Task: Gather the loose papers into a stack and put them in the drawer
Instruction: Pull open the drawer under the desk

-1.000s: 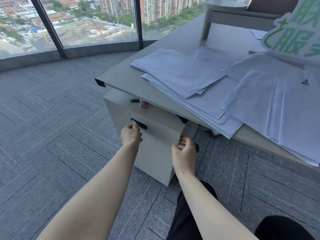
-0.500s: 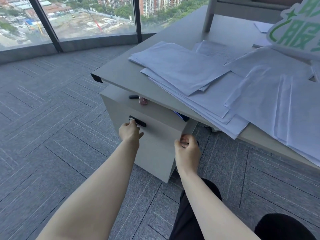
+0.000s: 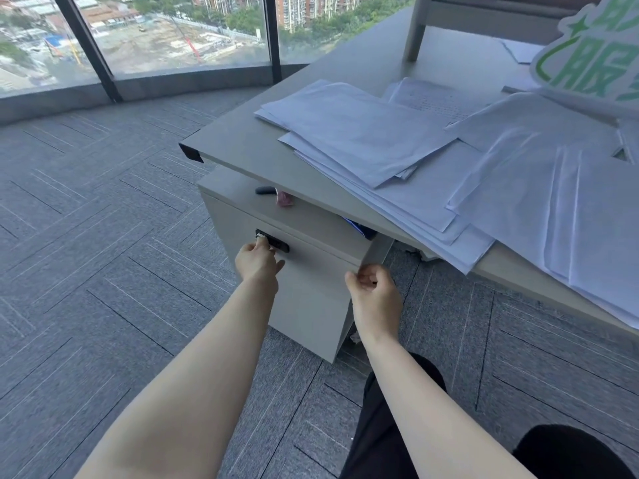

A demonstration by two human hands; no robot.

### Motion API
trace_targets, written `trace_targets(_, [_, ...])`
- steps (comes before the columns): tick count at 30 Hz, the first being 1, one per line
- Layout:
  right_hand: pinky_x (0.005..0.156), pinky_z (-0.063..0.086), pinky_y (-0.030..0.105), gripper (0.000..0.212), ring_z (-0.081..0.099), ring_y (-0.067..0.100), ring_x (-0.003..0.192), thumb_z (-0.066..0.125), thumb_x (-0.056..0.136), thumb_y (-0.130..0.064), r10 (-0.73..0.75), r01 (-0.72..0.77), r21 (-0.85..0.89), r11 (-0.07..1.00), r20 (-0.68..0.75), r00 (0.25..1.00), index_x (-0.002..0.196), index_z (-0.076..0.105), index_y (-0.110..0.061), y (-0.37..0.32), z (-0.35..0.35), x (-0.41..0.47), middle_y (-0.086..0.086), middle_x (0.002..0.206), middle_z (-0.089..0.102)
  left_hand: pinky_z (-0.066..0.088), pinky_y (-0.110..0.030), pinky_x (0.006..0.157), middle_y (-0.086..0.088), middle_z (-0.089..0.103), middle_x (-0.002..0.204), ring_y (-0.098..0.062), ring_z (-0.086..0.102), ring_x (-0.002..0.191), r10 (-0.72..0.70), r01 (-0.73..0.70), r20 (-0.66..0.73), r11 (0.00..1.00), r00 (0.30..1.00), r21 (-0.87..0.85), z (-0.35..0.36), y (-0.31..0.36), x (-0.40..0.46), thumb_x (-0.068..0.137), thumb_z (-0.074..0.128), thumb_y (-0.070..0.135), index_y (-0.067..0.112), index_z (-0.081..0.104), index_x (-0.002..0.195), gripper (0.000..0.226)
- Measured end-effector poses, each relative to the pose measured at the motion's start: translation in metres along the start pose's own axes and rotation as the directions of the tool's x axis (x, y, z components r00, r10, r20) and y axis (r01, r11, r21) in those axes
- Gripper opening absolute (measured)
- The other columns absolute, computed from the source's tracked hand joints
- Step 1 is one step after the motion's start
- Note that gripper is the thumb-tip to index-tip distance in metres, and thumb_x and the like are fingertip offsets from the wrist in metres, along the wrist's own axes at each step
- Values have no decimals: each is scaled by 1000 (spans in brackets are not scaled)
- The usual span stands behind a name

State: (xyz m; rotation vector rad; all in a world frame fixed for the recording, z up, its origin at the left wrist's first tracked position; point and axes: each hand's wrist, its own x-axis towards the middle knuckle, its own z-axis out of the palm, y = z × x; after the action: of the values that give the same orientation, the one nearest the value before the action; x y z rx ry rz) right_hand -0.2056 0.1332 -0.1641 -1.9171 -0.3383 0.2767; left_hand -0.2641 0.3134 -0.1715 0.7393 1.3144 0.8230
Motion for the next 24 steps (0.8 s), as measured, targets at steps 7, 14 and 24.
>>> trace_targets(7, [66, 48, 21, 20, 63, 4, 75, 77, 83, -30, -53, 61, -78, 995, 101, 993, 86, 64, -15, -1, -10, -14, -9, 81, 68, 58, -46, 83, -5, 56, 78, -20, 58, 86, 4, -3, -17, 1000, 1000, 7, -23, -6, -4, 96, 52, 23, 9, 53, 79, 21])
trace_targets(14, [59, 42, 15, 22, 60, -2, 72, 78, 81, -36, -83, 117, -156, 981, 209, 974, 81, 62, -20, -2, -20, -43, -13, 77, 67, 57, -46, 85, -8, 60, 93, -22, 62, 101, 9, -9, -25, 1000, 1000, -19, -59, -7, -23, 97, 51, 19, 4, 55, 100, 16])
trace_targets(24, [61, 49, 21, 23, 65, 9, 72, 78, 80, -39, -136, 240, -175, 955, 461, 877, 75, 60, -25, -5, -31, -86, -10, 73, 68, 57, -43, 80, -10, 61, 96, -22, 62, 95, 29, -31, -62, 999, 998, -21, -123, -13, -46, 97, 51, 17, 5, 55, 100, 13])
